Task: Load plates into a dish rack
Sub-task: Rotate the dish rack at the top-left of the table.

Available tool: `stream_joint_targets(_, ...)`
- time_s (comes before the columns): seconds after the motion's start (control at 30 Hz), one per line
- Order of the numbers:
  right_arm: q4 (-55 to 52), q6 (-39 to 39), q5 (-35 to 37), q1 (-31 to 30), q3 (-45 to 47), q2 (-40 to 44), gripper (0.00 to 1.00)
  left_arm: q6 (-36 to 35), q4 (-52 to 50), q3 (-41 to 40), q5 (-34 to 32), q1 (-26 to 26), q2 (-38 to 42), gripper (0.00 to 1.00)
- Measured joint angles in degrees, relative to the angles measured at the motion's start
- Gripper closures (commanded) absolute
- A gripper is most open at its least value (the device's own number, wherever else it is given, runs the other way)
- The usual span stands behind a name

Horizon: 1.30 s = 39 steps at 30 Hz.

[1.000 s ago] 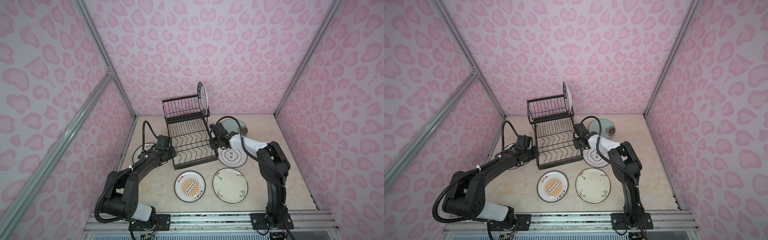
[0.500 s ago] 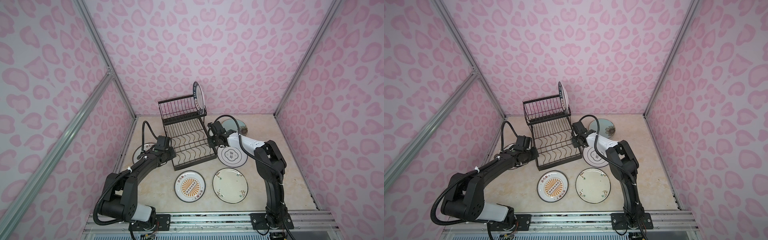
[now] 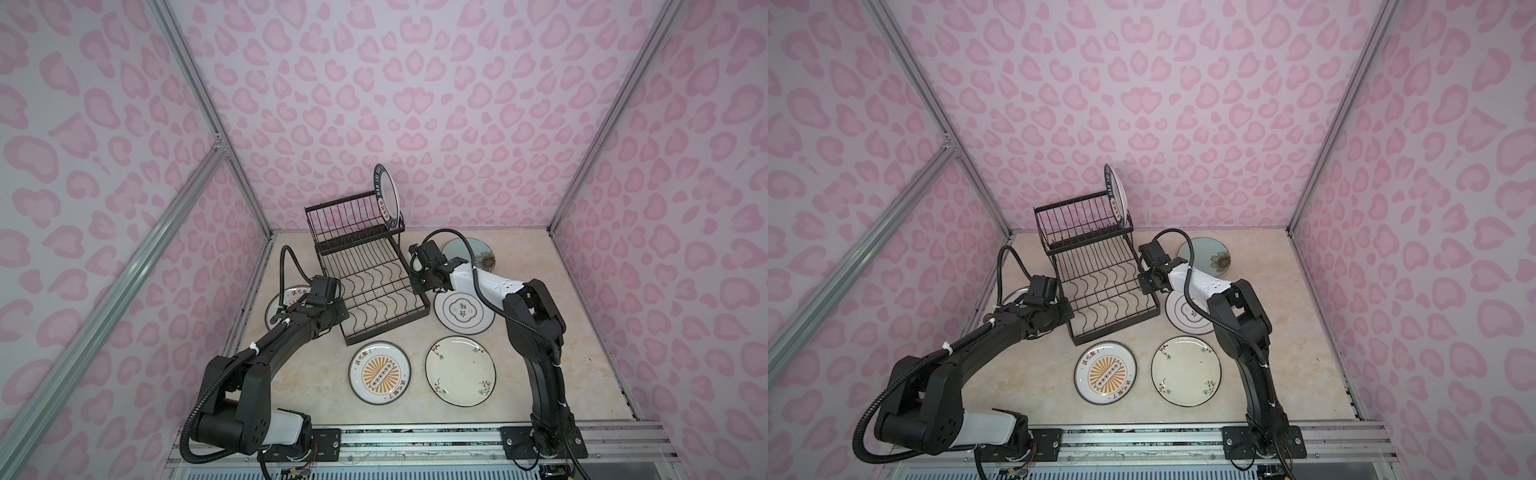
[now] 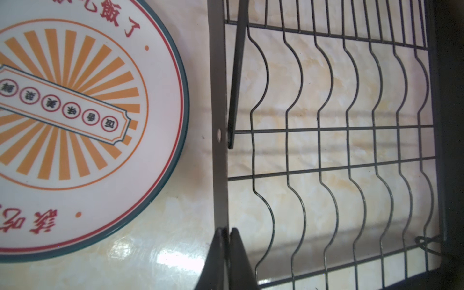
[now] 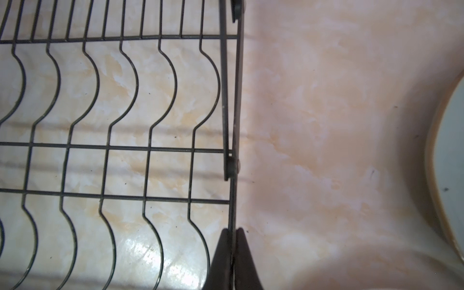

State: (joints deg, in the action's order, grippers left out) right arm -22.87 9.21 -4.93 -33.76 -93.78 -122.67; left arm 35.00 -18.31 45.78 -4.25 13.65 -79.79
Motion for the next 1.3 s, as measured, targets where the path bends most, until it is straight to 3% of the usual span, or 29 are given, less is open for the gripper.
stream_joint_targets(0.87, -2.6, -2.7, -0.7, 0.3, -5.8, -3.5, 0.99, 4.0, -1.5, -0.9, -3.7, 3.8, 1.7, 0.96)
stream_joint_targets(1.13, 0.1, -2.7, -1.1, 0.4, -3.1, -2.4, 0.90, 4.7, -2.2, -1.3, -3.7, 4.4, 2.4, 0.96)
stream_joint_targets(1.3, 0.3, -2.7, -1.3, 0.5, -3.1, -2.3, 0.85, 4.5, -2.7, -1.3, -3.3, 4.6, 2.5, 0.82)
